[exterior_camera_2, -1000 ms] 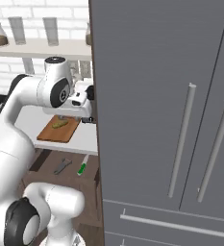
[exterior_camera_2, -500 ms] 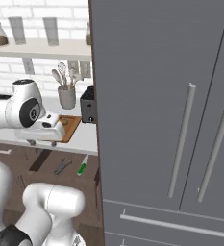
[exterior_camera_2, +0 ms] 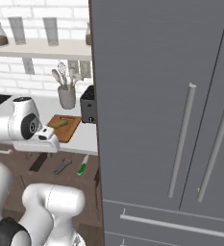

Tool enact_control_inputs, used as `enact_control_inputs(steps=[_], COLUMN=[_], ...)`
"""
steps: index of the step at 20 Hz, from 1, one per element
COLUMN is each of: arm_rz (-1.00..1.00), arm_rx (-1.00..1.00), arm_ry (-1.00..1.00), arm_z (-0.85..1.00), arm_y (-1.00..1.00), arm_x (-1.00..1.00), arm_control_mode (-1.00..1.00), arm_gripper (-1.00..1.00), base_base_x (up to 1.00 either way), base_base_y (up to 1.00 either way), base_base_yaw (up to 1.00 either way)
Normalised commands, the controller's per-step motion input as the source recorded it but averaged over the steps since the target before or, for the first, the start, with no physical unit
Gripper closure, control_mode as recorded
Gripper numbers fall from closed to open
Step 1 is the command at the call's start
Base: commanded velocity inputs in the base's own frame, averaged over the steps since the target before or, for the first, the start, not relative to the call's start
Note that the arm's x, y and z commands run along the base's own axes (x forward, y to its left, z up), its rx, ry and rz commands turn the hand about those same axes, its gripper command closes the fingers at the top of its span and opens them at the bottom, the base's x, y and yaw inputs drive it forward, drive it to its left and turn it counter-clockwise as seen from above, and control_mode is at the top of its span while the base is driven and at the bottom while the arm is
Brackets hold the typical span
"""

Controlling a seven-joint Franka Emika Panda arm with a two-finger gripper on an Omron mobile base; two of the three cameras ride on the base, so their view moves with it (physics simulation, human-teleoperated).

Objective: Place the appropriate cutting tool for cutting the potato skin on the cutting board.

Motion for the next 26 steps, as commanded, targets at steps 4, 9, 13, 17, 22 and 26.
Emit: enact_control_inputs(steps=[4, 9, 13, 17, 22, 26], arm_rz=[0.0, 0.0, 0.0, 0.0, 0.0, 0.0], arm_rx=[0.06, 0.08, 0.05, 0.02, 0.01, 0.0], arm_ry=[0.0, 0.0, 0.0, -0.01, 0.0, 0.0], arm_z=[-0.55, -0.57, -0.6, -0.54, -0.47, -0.52], arm_y=[0.0, 0.0, 0.0, 0.0, 0.0, 0.0], arm_x=[0.51, 0.48, 0.42, 0.39, 0.34, 0.08], arm_control_mode=[-1.0, -1.0, -1.0, -1.0, -1.0, -1.0], arm_gripper=[-1.0, -1.0, -1.0, -1.0, -1.0, -1.0], base_base_x=[0.0, 0.0, 0.0, 0.0, 0.0, 0.0], base_base_y=[0.0, 0.0, 0.0, 0.0, 0.0, 0.0], base_base_yaw=[0.0, 0.0, 0.0, 0.0, 0.0, 0.0])
